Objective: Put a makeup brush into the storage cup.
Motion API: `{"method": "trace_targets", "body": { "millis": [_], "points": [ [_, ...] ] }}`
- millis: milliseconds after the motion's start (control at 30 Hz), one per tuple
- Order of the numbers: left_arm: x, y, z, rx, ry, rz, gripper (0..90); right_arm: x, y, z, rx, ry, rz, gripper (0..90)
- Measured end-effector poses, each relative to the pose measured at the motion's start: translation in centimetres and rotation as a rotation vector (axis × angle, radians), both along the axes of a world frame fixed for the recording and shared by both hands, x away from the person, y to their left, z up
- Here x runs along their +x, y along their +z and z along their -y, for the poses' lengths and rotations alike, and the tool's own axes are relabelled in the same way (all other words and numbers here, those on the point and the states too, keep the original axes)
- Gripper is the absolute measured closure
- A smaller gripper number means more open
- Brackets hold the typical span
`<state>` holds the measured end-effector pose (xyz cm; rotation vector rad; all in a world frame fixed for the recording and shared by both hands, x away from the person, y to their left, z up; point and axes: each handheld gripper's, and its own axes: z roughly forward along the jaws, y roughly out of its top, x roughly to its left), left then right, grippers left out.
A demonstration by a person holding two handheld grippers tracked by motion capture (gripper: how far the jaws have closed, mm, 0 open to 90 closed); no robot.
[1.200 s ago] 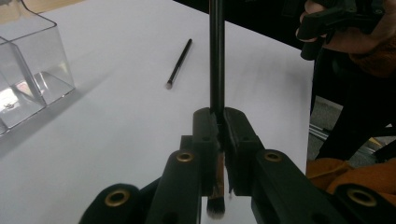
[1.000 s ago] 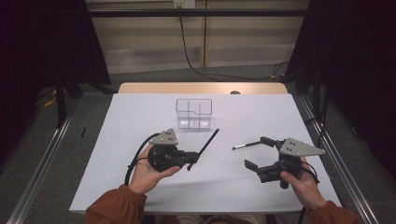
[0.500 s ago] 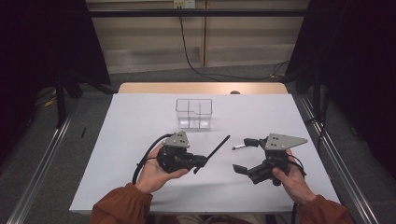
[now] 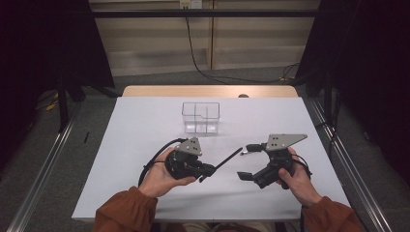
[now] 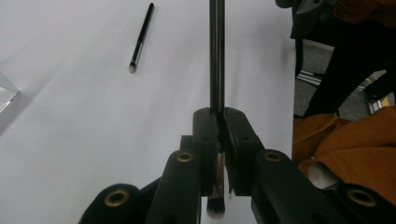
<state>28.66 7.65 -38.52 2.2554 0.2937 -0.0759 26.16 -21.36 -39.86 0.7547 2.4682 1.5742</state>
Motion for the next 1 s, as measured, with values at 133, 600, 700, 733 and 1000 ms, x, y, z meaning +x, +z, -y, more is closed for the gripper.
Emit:
{"method": "trace_targets", "body": {
  "millis": [133,600,700,733,1000],
  "points": [
    [0.1,0.2,0.3,0.05,-0.029,-0.003,84.1,0.2,0.3,-0.1,-0.029,0.014,-0.019,0.1],
    [0.5,-0.1,0.7,0.182,-0.054,-0.005,84.1,1.4,0.7,-0.3,-0.139,0.109,-0.108,1.2],
    [0.6,-0.3,0.9,0.214,-0.059,-0.014,84.1,1.7,0.7,-0.6,-0.189,0.112,-0.11,1.9],
    [0.7,-0.4,1.0,0.24,-0.061,-0.009,84.1,1.8,0.8,-0.8,-0.195,0.147,-0.114,1.8],
    [0.8,-0.5,1.1,0.308,-0.076,-0.008,84.1,2.3,0.9,-1.6,-0.272,0.192,-0.111,2.0]
  ]
}}
